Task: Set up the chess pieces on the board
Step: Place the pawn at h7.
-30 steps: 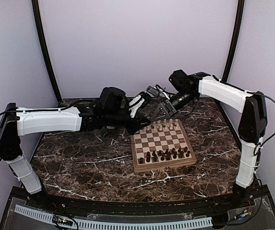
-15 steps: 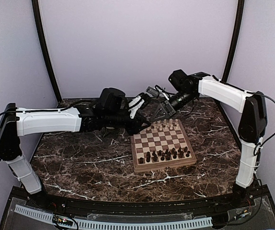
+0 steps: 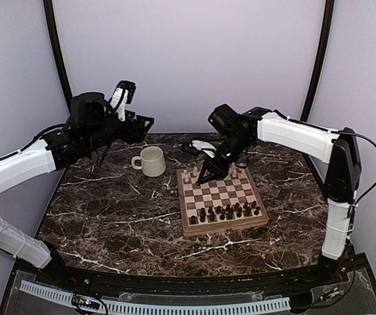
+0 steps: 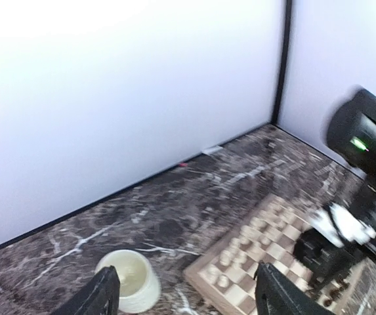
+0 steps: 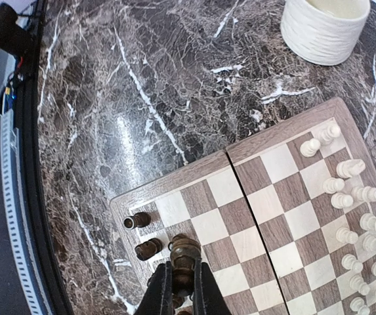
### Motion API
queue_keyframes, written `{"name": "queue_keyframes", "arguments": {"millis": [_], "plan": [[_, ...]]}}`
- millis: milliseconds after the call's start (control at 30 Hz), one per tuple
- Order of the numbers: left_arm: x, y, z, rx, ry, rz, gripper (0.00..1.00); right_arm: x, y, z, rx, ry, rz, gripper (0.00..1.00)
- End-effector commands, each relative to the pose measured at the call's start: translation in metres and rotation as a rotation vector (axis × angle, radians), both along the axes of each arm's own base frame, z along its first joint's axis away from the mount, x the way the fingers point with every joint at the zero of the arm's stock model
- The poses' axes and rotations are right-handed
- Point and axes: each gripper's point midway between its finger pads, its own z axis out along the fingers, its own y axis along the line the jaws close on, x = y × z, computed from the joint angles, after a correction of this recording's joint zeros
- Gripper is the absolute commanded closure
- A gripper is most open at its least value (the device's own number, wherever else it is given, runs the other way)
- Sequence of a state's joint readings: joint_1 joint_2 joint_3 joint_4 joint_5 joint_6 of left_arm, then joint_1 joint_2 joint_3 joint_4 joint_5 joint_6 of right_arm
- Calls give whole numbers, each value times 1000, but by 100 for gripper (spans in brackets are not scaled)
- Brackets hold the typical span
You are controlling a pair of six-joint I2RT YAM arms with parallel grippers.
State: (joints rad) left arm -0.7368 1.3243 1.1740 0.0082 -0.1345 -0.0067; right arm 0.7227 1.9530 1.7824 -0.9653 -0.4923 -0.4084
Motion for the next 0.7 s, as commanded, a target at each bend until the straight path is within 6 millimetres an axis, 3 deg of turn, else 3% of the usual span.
{"name": "queue_keyframes", "arguments": {"millis": [0,100,167,267,667], "plan": [[30,49,13,-66,-9,203,27,-10,15,-17,-113,-146,80,95],[37,61,11,-107,-20,218,27,-20,20,-36,-185,-169,120,95],[40,74,-6,-144,24,220,28,-27,23,-49,-230,-181,145,95],[42,90,-14,-174,39,240,28,-34,26,-64,-282,-194,174,95],[36,84,-15,-156,45,179,28,-44,37,-99,-350,-140,220,94]]}}
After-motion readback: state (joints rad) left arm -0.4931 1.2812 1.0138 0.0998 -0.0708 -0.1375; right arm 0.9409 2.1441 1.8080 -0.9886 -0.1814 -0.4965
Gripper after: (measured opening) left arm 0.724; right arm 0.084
